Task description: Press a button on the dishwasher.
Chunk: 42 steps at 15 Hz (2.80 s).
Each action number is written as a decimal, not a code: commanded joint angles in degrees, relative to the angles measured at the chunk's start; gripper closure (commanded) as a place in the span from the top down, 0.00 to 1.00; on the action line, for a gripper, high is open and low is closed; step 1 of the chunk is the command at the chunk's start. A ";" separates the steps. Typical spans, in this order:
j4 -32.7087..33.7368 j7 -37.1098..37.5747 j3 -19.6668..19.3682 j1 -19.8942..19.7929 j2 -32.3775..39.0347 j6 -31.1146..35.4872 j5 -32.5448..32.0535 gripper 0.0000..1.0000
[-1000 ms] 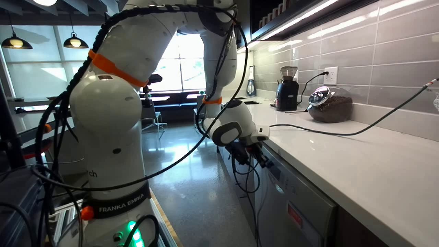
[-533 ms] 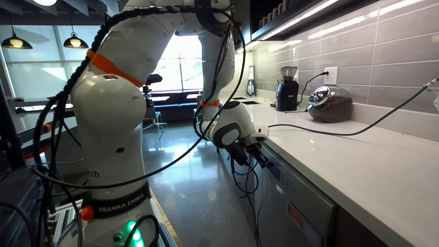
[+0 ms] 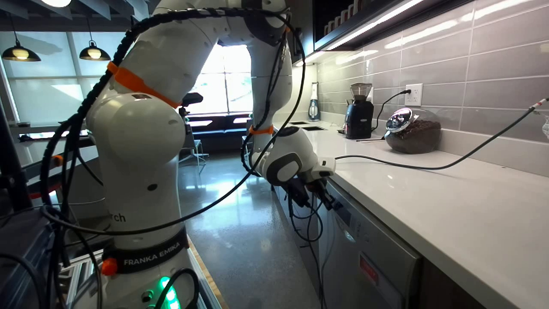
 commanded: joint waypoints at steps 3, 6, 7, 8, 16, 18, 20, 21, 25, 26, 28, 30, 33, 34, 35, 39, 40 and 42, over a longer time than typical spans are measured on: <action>0.74 1.85 -2.01 1.28 0.86 2.18 -1.19 0.00; 0.21 1.87 -1.98 1.48 0.29 1.93 -1.23 0.00; 0.01 1.95 -1.88 1.45 0.08 1.63 -1.27 0.00; -0.17 2.21 -1.05 0.45 -0.30 -0.03 -2.33 0.00; -4.43 1.71 -1.36 1.06 -6.19 -9.27 -3.98 0.69; -5.44 1.56 -2.17 2.03 -8.19 -12.88 -3.78 0.84; -6.21 1.60 -2.63 2.44 -10.43 -17.46 -4.44 0.99; -6.48 1.64 -3.13 2.86 -11.56 -20.08 -4.66 1.00; -6.47 2.28 -3.49 3.15 -15.96 -30.43 -7.11 1.00; -6.29 1.91 -2.55 2.27 -17.11 -32.80 -8.11 1.00; -6.15 2.48 -3.46 3.07 -19.19 -37.16 -10.46 1.00; -5.77 3.32 -3.68 3.19 -21.30 -41.34 -12.85 1.00; -5.65 6.47 -3.94 3.22 -24.53 -46.24 -16.37 1.00; -5.56 6.52 -3.10 2.63 -25.54 -47.39 -16.52 1.00; -5.51 6.85 -2.67 2.38 -26.50 -48.42 -17.00 1.00; -6.16 11.78 -2.93 2.54 -31.20 -52.31 -23.47 1.00; -6.36 13.51 -2.83 2.43 -32.49 -52.88 -25.66 1.00; -6.98 15.68 -2.07 1.82 -34.94 -53.50 -28.70 1.00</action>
